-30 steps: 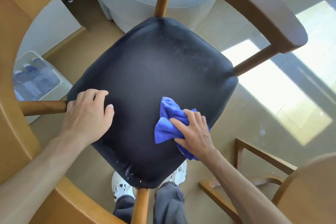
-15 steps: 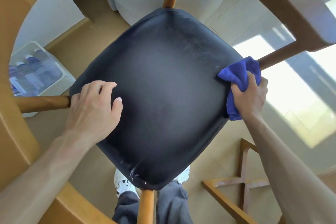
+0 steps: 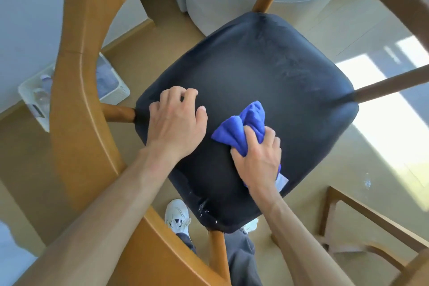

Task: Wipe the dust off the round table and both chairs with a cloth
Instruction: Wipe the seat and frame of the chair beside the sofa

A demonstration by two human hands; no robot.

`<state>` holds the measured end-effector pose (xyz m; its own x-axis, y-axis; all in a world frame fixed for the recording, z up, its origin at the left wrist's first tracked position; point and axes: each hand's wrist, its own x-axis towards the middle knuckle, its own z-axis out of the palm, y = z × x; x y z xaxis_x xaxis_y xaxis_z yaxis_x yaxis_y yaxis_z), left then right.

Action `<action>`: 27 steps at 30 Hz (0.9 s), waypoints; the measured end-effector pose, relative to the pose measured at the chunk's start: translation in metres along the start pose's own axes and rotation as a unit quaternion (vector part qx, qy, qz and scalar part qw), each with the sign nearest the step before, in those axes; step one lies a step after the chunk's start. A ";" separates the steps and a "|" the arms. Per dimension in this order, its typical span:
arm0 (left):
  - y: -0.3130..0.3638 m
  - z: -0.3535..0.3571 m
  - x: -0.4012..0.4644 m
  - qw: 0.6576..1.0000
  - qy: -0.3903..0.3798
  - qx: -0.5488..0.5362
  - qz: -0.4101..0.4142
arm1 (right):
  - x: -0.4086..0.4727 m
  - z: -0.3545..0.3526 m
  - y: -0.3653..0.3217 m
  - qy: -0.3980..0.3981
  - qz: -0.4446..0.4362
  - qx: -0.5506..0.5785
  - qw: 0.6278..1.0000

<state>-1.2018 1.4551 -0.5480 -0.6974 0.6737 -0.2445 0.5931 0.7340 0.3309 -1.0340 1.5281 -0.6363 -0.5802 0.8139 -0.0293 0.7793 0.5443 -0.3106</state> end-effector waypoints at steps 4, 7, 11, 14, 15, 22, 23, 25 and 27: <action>-0.001 -0.002 0.000 1.000 0.013 -0.004 0.000 | -0.051 0.017 -0.051 -0.065 -0.122 0.014 0.990; -0.002 -0.004 0.000 1.000 0.015 0.008 -0.001 | -0.069 0.018 -0.058 -0.110 -0.235 0.008 0.966; -0.003 -0.007 0.000 1.000 0.006 0.016 -0.004 | -0.080 0.013 -0.040 -0.191 -0.436 -0.034 0.879; -0.008 -0.008 0.001 1.000 0.007 0.025 -0.006 | -0.084 0.006 -0.022 -0.253 -0.552 -0.093 0.789; -0.009 -0.009 0.001 1.000 0.008 0.028 -0.005 | -0.083 0.004 -0.018 -0.262 -0.568 -0.098 0.774; -0.011 -0.010 0.000 0.999 0.013 0.045 0.004 | -0.065 -0.017 0.017 -0.266 -0.583 -0.080 0.763; -0.010 -0.009 0.000 0.999 0.013 0.045 0.005 | -0.061 -0.021 0.023 -0.262 -0.575 -0.075 0.772; -0.009 -0.010 0.000 0.999 0.015 0.042 0.004 | -0.048 -0.030 0.037 -0.244 -0.558 -0.083 0.789; -0.007 -0.010 0.000 0.999 0.017 0.033 -0.001 | -0.032 -0.038 0.051 -0.221 -0.522 -0.083 0.820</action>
<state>-1.2096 1.4492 -0.5410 -0.7109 0.6698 -0.2143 0.6160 0.7401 0.2696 -0.9667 1.5375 -0.6146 -0.9520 -0.2462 -0.1821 -0.1964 0.9472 -0.2535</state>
